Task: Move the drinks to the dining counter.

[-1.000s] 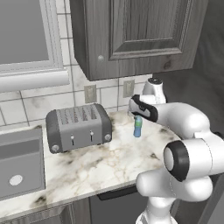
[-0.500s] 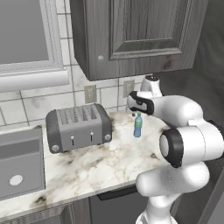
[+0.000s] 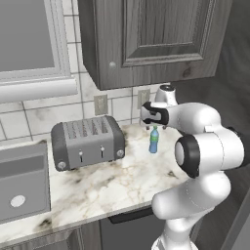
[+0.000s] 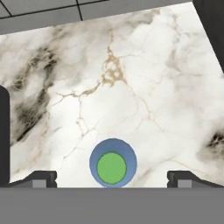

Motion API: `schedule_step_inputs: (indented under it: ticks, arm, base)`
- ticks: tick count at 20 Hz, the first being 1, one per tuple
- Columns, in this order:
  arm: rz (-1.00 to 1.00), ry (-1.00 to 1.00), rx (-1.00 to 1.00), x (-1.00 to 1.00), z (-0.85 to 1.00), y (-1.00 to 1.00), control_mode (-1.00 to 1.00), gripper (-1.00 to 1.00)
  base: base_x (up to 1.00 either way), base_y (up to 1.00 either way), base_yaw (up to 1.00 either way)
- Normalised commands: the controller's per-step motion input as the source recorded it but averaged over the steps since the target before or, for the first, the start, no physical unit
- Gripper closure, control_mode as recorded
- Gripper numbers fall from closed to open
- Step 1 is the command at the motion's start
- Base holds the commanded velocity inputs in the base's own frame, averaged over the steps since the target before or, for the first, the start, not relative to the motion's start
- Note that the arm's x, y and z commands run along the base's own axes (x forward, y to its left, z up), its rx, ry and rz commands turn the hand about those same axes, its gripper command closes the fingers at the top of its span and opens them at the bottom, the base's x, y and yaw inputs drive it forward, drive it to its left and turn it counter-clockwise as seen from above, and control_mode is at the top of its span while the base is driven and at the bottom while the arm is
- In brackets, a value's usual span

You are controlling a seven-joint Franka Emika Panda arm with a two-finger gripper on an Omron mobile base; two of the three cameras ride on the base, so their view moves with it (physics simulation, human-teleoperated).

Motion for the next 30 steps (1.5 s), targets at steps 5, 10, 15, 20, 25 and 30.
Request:
schedule_step_inputs:
  ticks: [5,10,15,20,25,30]
  arm:
    - [0.00,0.00,0.00,0.00,-0.04,0.00,-1.00,-1.00]
    - [0.00,0.00,0.00,0.00,-0.01,0.00,-1.00,-1.00]
    - [0.00,0.00,0.00,0.02,-0.06,0.00,-1.00,-1.00]
    - [0.00,0.00,0.00,0.09,-0.08,0.00,-1.00,-1.00]
    - [0.00,0.00,0.00,0.11,-0.03,0.00,-1.00,-1.00]
    - [0.00,0.00,0.00,0.04,0.00,0.00,-1.00,-1.00]
  base:
    - [0.00,0.00,0.00]
    - [0.00,0.00,0.00]
    - [0.00,0.00,0.00]
    - [0.00,0.00,0.00]
    - [0.00,0.00,0.00]
    - [0.00,0.00,0.00]
